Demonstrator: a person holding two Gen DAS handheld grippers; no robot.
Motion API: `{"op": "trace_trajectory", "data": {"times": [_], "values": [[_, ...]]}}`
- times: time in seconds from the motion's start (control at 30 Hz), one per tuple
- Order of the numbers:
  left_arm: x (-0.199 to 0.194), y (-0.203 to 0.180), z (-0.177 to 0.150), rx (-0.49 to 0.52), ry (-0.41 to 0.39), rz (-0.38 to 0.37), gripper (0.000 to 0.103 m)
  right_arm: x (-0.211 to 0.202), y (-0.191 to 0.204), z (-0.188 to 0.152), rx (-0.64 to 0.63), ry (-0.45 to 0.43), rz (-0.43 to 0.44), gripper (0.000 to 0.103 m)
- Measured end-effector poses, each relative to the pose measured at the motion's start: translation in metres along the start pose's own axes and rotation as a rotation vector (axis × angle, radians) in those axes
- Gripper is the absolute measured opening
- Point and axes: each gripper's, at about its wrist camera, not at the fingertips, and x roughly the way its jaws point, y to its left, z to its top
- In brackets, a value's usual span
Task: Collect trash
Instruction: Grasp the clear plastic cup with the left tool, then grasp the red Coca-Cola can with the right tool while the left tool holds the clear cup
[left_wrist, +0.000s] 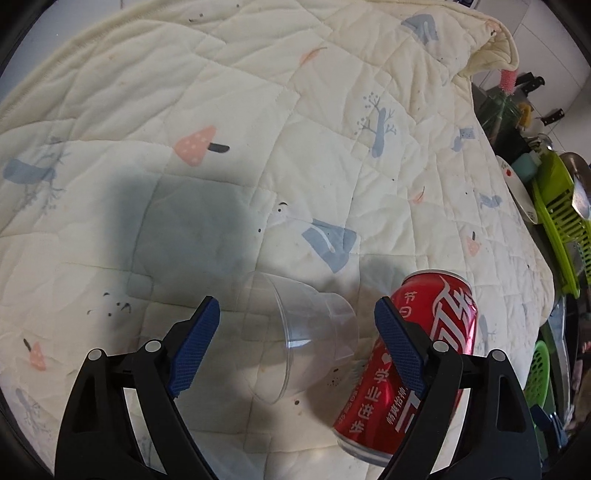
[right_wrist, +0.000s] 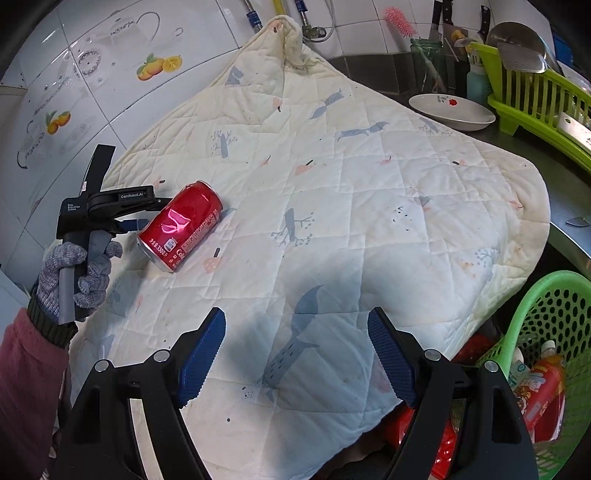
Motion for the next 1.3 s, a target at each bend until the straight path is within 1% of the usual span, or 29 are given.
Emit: {"op": "trace_trajectory", "data": {"times": [0.03, 0.07, 0.1, 0.13, 0.27, 0.43, 0.47, 0.5, 0.53, 0.57, 0.67, 0.77, 0.93, 1.07, 1.17, 1.3], "values": [[0.002, 0.001, 0.000, -0.004, 0.002, -0.009, 0.083, 0.001, 0.001, 0.000, -0.002, 0.002, 0.001, 0.077], [0.003, 0.002, 0.001, -0.007, 0.005, -0.018, 0.080, 0.002, 0.002, 0.000, -0.004, 0.004, 0.002, 0.077], [0.005, 0.003, 0.000, -0.010, 0.011, -0.029, 0.071, 0.003, 0.003, 0.001, -0.006, 0.006, 0.004, 0.077], [0.007, 0.004, 0.000, -0.011, 0.017, -0.037, 0.068, 0.004, 0.005, 0.002, -0.008, 0.008, 0.008, 0.077], [0.008, 0.008, -0.004, -0.019, 0.004, -0.061, 0.066, 0.010, 0.013, 0.004, -0.021, 0.015, 0.015, 0.077], [-0.007, 0.016, -0.009, -0.026, -0.032, -0.062, 0.064, 0.016, 0.025, 0.008, -0.040, 0.024, 0.027, 0.077], [-0.012, 0.019, -0.011, -0.040, -0.041, -0.065, 0.061, 0.018, 0.029, 0.010, -0.046, 0.025, 0.033, 0.077], [-0.016, 0.023, -0.012, -0.048, -0.044, -0.077, 0.041, 0.019, 0.032, 0.011, -0.053, 0.025, 0.037, 0.077], [-0.019, 0.027, -0.013, -0.065, -0.040, -0.101, 0.040, 0.021, 0.036, 0.013, -0.057, 0.027, 0.040, 0.077], [-0.021, 0.031, -0.014, -0.077, -0.042, -0.108, 0.040, 0.024, 0.041, 0.015, -0.059, 0.029, 0.049, 0.077], [-0.030, 0.035, -0.019, -0.055, -0.073, -0.074, 0.038, 0.032, 0.054, 0.024, -0.062, 0.039, 0.078, 0.077], [-0.037, 0.046, -0.024, -0.081, -0.079, -0.101, 0.038, 0.040, 0.067, 0.033, -0.049, 0.047, 0.101, 0.077], [-0.056, 0.061, -0.031, -0.115, -0.114, -0.121, 0.038, 0.057, 0.085, 0.051, -0.003, 0.071, 0.142, 0.077], [-0.069, 0.070, -0.040, -0.119, -0.140, -0.122, 0.038, 0.078, 0.095, 0.069, 0.080, 0.107, 0.184, 0.077], [-0.078, 0.078, -0.047, -0.131, -0.149, -0.126, 0.038, 0.095, 0.101, 0.079, 0.139, 0.139, 0.199, 0.077], [-0.085, 0.083, -0.052, -0.134, -0.158, -0.132, 0.038, 0.117, 0.102, 0.082, 0.210, 0.170, 0.213, 0.076]]}}
